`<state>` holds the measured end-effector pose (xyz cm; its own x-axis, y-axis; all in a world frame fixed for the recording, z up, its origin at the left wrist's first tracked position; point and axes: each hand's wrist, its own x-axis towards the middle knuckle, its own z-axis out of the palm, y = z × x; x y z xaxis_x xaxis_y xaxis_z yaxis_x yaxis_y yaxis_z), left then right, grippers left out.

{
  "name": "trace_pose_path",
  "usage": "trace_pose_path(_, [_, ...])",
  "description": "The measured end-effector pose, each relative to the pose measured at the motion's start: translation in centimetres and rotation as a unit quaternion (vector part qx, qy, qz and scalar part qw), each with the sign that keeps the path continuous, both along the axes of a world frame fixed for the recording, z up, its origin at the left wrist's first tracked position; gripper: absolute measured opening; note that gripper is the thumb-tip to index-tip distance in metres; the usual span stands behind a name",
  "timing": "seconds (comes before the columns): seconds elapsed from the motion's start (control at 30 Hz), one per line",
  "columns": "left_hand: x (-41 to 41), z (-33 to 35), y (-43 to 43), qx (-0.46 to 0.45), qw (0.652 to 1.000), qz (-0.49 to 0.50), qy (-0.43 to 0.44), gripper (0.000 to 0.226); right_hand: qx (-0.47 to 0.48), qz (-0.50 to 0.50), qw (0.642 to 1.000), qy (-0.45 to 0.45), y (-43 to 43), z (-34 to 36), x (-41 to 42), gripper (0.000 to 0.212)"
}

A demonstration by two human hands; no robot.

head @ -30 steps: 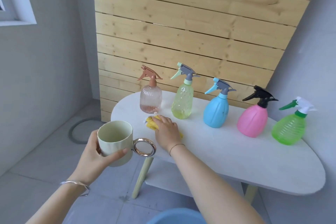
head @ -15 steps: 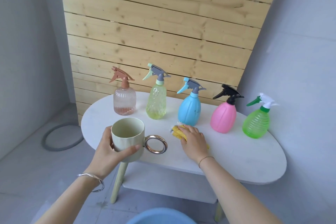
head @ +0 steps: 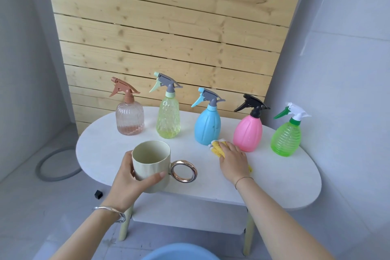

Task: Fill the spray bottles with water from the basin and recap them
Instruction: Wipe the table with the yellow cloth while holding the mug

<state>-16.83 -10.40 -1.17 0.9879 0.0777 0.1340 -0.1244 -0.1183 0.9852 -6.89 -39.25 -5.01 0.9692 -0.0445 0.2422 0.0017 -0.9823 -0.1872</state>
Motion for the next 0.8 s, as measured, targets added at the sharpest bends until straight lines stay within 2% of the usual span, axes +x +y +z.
trace_pose_path(0.2, [-0.2,-0.1,0.4,-0.006,1.000,0.001,-0.003,0.079,0.010,-0.015,0.999,0.029,-0.2,0.2,1.2,0.053])
trace_pose_path(0.37, [-0.1,0.8,2.2,-0.003,1.000,0.024,-0.014,0.080,0.010,-0.005,1.000,0.016,2.3,0.1,-2.3,0.052])
trace_pose_path(0.57, [-0.6,2.4,5.7,-0.008,0.998,0.049,-0.027,0.088,0.068,0.128,0.989,-0.007,10.9,-0.1,-7.7,0.054])
trace_pose_path(0.67, [-1.7,2.8,7.3,-0.025,0.997,0.063,-0.038,0.078,0.064,0.195,0.979,-0.014,16.8,-0.4,-8.9,0.053])
trace_pose_path(0.8, [-3.0,3.0,8.4,-0.028,0.997,0.066,-0.043,0.071,0.053,0.218,0.974,-0.015,21.7,-0.3,-8.6,0.047])
